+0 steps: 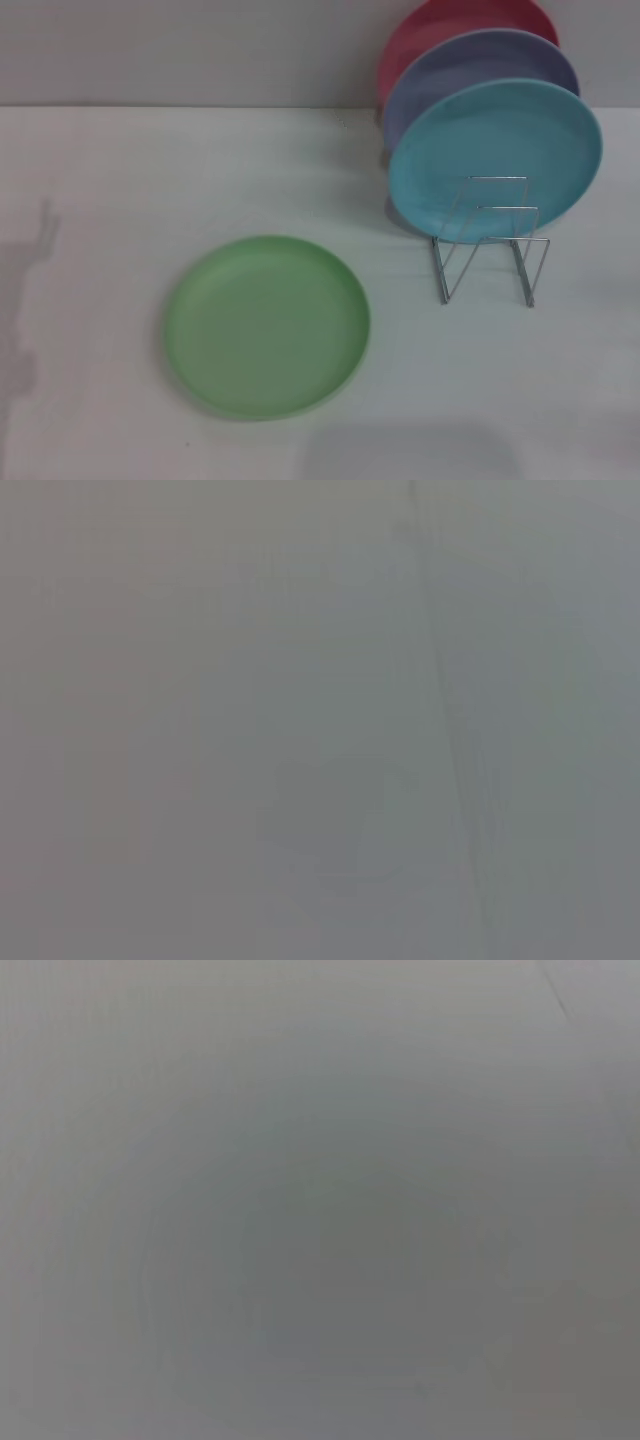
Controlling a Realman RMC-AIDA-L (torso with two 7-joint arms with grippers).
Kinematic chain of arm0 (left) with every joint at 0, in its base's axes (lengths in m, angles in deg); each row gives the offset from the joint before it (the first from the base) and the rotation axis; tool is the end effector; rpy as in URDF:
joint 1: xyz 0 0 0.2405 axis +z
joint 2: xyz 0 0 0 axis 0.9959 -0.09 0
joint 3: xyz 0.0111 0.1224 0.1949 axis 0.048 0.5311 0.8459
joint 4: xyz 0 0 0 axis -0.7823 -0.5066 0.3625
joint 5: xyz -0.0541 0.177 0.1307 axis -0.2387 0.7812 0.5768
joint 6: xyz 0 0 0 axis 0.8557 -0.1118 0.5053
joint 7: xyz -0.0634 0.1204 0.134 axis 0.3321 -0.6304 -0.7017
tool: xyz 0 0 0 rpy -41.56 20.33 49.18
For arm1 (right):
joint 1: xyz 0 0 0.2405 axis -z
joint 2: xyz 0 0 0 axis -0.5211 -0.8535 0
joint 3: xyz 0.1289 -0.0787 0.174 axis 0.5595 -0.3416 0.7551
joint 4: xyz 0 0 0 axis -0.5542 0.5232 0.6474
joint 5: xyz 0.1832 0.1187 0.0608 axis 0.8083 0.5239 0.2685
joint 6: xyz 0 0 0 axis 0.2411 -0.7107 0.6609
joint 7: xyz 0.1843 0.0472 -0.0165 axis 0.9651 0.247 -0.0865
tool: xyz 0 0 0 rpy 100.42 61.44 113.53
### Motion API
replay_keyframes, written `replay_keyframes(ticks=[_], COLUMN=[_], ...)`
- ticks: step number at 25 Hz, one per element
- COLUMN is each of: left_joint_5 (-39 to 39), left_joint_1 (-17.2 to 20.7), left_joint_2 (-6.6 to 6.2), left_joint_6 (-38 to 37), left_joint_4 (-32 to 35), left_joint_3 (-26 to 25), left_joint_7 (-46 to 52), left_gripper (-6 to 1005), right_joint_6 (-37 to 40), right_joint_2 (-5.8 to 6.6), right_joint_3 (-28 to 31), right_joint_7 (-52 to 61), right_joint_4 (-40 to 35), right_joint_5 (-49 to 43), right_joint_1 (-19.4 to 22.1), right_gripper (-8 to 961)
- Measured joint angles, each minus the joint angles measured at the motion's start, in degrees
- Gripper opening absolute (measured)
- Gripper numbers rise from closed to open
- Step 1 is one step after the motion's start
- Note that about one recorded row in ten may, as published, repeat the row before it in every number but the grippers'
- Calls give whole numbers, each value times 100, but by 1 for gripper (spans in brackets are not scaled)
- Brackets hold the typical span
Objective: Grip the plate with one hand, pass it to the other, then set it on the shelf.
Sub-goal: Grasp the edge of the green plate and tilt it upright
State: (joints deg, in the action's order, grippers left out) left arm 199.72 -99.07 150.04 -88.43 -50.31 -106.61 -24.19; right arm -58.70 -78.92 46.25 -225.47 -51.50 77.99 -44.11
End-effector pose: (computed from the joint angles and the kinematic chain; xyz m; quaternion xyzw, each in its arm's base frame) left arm -0.3103 0.3500 0.0548 -0.5824 -0.1405 -0.3039 0.7407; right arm 0.3799 0.2873 0.1269 -0.4606 0.2187 0.4074 0.7576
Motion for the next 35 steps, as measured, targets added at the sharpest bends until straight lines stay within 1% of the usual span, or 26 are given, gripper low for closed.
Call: replay_keyframes(ticks=[1, 2, 4, 5, 6, 7, 8, 9, 10, 11, 12, 13, 14, 15, 16, 19, 20, 24, 25, 27, 28, 30, 31, 32, 34, 35], left_joint_5=[0, 13, 18, 33, 33, 53, 119, 195, 419, 419, 684, 684, 830, 987, 987, 1019, 1012, 1012, 998, 998, 806, 768, 768, 767, 767, 766], left_joint_1=[0, 178, 285, 530, 530, 645, 796, 919, 1165, 1165, 1300, 1300, 1331, 1301, 1301, 1075, 996, 996, 851, 851, 383, 193, 193, 104, 104, 45], left_joint_2=[0, -104, -184, -388, -388, -499, -640, -743, -873, -873, -856, -856, -779, -604, -604, -249, -141, -141, -2, -2, 19, 29, 29, 34, 34, 37], left_joint_6=[0, 553, 887, 1699, 1699, 2082, 2734, 3292, 4684, 4684, 6125, 6125, 6977, 8528, 8528, 10633, 11118, 11118, 11875, 11875, 13698, 14265, 14265, 14503, 14503, 14605], left_joint_4=[0, -643, -1046, -1888, -1888, -2284, -2852, -3331, -4356, -4356, -5160, -5160, -5598, -6210, -6210, -6852, -6991, -6991, -7183, -7183, -7328, -7192, -7192, -7032, -7032, -6836], left_joint_3=[0, -3, -7, -37, -37, -72, -153, -252, -617, -617, -1091, -1091, -1429, -1965, -1965, -2768, -2995, -2995, -3297, -3297, -3737, -3791, -3791, -3719, -3719, -3619], left_joint_7=[0, -354, -507, -680, -680, -702, -698, -690, -692, -692, -717, -717, -720, -753, -753, -1045, -1166, -1166, -1325, -1325, -1273, -1267, -1267, -1266, -1266, -1267], left_gripper=[842, 841, 838, 836, 834, 833, 831, 830, 828, 827, 825, 823, 822, 820, 819, 814, 812, 806, 804, 801, 800, 796, 795, 793, 790, 789], right_joint_6=[0, 0, 0, 3, 3, 22, 22, 32, 39, 39, 45, 45, 48, 54, 54, 59, 65, 70, 74, 76, 76, 77, 77, 77, 77, 77], right_joint_2=[0, 0, 0, 0, 0, 0, 0, 0, 0, 0, 0, 0, 0, 0, 0, 1, 0, 1, 0, 1, 1, 0, 0, 0, 1, 0], right_joint_3=[0, 0, 0, 0, 0, 1, 1, 0, 0, 0, 1, 1, 1, 0, 0, 1, 0, 1, 0, 0, 0, 0, 0, 0, 1, 0], right_joint_7=[0, 0, 0, 0, 0, 0, 0, 0, 0, 0, 0, 0, 0, 0, 0, 0, 0, 0, 0, 0, 0, 0, 0, 0, 0, 0], right_joint_4=[0, 3, 3, 3, 3, 4, 4, 3, 0, 0, -6, -6, -11, -33, -33, -71, -85, -93, -94, -103, -103, -118, -118, -120, -120, -120], right_joint_5=[0, 0, 0, 0, 0, 0, 0, 0, 0, 0, 0, 0, 0, 0, 0, 0, 0, -3, -12, -29, -29, -42, -42, -44, -49, -51], right_joint_1=[0, -3, -5, -14, -14, -28, -28, -38, -54, -54, -70, -70, -79, -102, -102, -135, -148, -149, -133, -116, -116, -102, -102, -96, -95, -94], right_gripper=[840, 840, 840, 840, 840, 840, 840, 839, 839, 839, 839, 839, 839, 839, 839, 839, 839, 839, 839, 838, 838, 838, 838, 838, 838, 838])
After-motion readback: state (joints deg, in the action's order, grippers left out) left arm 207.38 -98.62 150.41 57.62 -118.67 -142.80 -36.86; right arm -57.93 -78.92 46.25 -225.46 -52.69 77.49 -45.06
